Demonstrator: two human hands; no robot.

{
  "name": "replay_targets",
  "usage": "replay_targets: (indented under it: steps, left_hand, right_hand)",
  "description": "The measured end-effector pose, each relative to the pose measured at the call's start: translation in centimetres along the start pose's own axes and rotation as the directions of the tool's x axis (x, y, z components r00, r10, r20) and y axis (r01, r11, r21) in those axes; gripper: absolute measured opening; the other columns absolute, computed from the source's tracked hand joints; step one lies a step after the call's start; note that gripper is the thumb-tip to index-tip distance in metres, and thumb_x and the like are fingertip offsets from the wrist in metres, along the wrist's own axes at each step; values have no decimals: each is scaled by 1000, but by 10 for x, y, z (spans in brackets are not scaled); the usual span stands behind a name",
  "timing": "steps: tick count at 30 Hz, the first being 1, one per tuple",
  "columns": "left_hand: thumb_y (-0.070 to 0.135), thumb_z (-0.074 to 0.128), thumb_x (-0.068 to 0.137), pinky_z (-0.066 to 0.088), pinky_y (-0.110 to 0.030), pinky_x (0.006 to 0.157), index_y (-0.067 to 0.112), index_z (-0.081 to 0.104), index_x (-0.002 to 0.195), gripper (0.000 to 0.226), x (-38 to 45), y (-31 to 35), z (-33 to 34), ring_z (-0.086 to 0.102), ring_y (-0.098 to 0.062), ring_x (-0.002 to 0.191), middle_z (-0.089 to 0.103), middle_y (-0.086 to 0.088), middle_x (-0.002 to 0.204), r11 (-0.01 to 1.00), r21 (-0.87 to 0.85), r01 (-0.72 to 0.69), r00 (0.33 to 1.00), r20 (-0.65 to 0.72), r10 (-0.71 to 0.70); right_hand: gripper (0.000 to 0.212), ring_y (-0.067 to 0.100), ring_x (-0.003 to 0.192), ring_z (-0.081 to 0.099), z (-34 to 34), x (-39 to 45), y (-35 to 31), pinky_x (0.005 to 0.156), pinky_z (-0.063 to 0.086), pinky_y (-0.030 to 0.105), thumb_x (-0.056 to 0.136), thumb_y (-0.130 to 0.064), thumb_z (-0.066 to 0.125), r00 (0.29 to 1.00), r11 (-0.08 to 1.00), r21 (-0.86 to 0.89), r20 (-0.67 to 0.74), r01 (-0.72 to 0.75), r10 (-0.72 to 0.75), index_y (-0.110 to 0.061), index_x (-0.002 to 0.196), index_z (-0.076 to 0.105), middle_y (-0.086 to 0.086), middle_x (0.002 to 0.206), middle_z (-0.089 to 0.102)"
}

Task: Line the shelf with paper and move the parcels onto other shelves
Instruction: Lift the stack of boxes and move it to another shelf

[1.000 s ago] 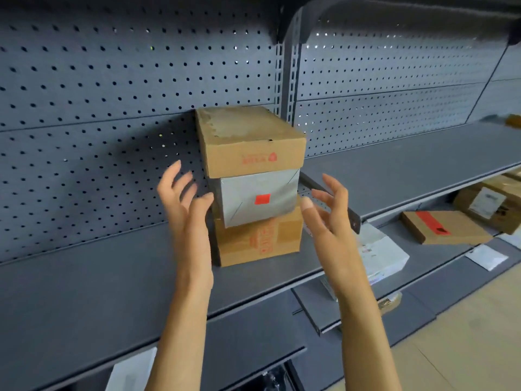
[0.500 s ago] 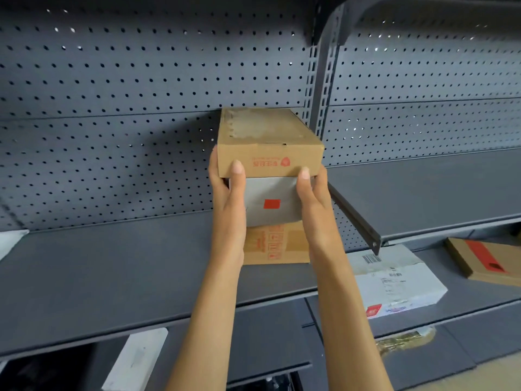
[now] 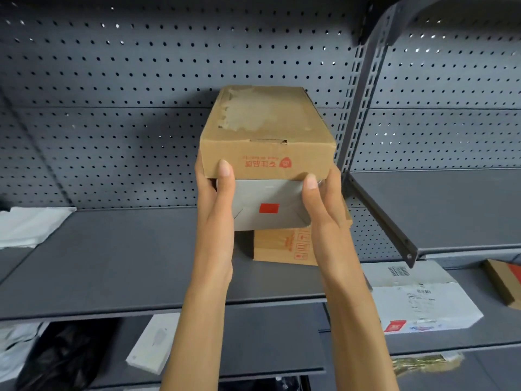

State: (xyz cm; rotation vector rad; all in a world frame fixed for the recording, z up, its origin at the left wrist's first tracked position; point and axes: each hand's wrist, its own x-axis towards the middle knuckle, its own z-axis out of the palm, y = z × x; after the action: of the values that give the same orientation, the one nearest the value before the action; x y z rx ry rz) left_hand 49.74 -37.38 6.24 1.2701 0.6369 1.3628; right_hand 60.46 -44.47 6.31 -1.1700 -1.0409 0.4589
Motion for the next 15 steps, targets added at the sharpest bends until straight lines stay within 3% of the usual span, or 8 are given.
replay_targets:
  steps: [5, 8, 15]
  left_hand:
    - [43, 38, 107, 40, 0, 82, 50, 42, 138, 32, -3, 12, -29, 51, 32, 107, 61, 47, 112, 1000, 1, -4, 999, -41, 4]
    - [43, 39, 106, 41, 3, 83, 53, 43, 132, 28, -4, 21, -53, 52, 29, 111, 62, 46, 115, 1000, -9, -8, 998, -64, 8]
    - [46, 39, 105, 43, -3, 89, 55, 42, 134, 30, -7, 54, -151, 53, 24, 116, 61, 40, 124, 999, -8, -51, 976, -215, 48]
  right_hand:
    - [44, 8, 137, 44, 29, -6, -1, 118, 32, 39, 107, -31, 39, 999, 1000, 7, 42, -3, 3, -23, 150, 33, -4, 144, 51]
    - [45, -2, 137, 41, 52, -9, -4, 119, 30, 36, 107, -30, 40, 997, 999, 43, 80, -18, 15, -28, 151, 32, -15, 145, 50]
    - [50, 1, 133, 47, 153, -27, -13, 117, 33, 38, 101, -37, 46, 978, 998, 60, 207, -33, 20, -34, 149, 33, -15, 141, 55]
